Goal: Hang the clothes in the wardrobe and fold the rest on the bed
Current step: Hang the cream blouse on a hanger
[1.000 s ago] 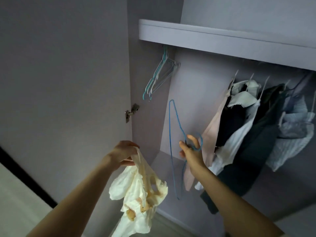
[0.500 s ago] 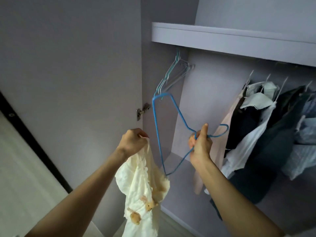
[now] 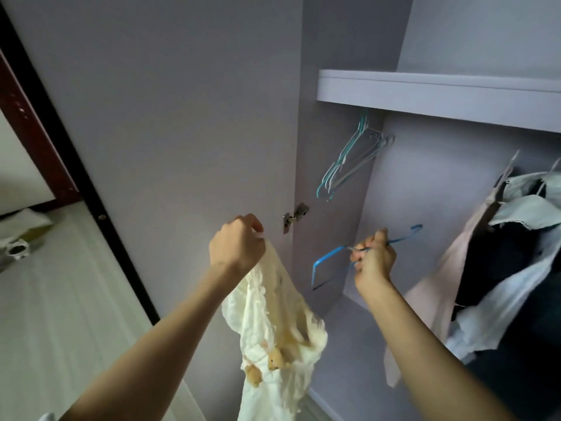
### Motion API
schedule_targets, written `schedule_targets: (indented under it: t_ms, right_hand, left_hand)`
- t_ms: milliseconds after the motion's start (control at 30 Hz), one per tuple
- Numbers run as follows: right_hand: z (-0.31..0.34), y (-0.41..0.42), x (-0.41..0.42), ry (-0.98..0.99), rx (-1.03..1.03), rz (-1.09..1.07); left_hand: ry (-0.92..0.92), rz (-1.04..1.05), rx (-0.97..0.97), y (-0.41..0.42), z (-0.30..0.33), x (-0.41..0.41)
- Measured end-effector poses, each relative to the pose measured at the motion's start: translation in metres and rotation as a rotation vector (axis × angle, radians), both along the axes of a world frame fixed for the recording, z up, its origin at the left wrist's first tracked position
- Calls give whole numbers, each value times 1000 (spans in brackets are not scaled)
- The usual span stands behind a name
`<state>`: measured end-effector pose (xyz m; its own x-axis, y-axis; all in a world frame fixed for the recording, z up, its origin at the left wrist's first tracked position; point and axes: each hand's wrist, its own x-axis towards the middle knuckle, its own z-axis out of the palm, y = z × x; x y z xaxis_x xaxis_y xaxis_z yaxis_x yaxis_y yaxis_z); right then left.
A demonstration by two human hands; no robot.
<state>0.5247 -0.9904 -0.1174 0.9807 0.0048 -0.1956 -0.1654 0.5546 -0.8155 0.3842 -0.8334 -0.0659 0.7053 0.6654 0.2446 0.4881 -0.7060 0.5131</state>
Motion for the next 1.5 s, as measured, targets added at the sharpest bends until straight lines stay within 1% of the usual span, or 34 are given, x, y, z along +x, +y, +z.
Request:
schedule_targets:
  t_ms: [100,167,233,333,367,433,500,600,733,800,867,933,1067,1167,1200,1267,1333,1400,1500]
  right_hand:
    - [12,2,2,87,35,243]
    - [13,5,-3,170,28,373]
    - [8,12,-12,205,27,380]
    - [-2,20,-24,190,27,277]
    - [-4,22,-26,195,28,271]
    - [0,23,-26,233,26,347]
    - [8,22,-22,243,-60,451]
    - [18,23,-22,228,-177,543]
    - [19,28,-33,290,-138,650]
    - [16,34,-37,269,-115,595]
    - [11,40,-38,213,-97,482]
    - [0,45,-38,163,-121,369]
    - [-30,48,-38,60,-273,199]
    - [-54,42,-35,-121,-482,135]
    - [-60,39,-34,-183,-560,106]
    - [-65,32,-31,-299,-694,15]
    - [-61,30,-25,-366,-803,-118]
    - [-51,28,-18,-419,-898,-208]
    - [-40,27,-9,-538,-997,-207]
  left_hand:
    - [18,43,87,1,-7,-1]
    - [10,32,87,1,-7,-2]
    - [-31,18,74,-2,-5,-3]
    - [-88,-12,79,-7,3,-8]
    - [-98,-11,96,-6,5,-10]
    - [-100,13,145,-2,11,-16]
    - [-79,41,173,5,14,-18]
    - [-38,79,161,12,13,-24]
    - [-40,86,138,8,6,-27]
    - [-47,43,136,7,6,-29]
    - [-60,-50,137,7,9,-33]
    - [-101,-151,116,5,14,-37]
    - [-233,-275,-14,1,28,-44]
    - [-290,-275,-52,4,36,-52]
    - [-286,-256,-31,7,37,-56]
    - [-182,-170,106,13,36,-63]
    - [-6,-58,225,21,28,-68]
    - [140,44,231,27,16,-74]
    - [274,111,172,35,-2,-78]
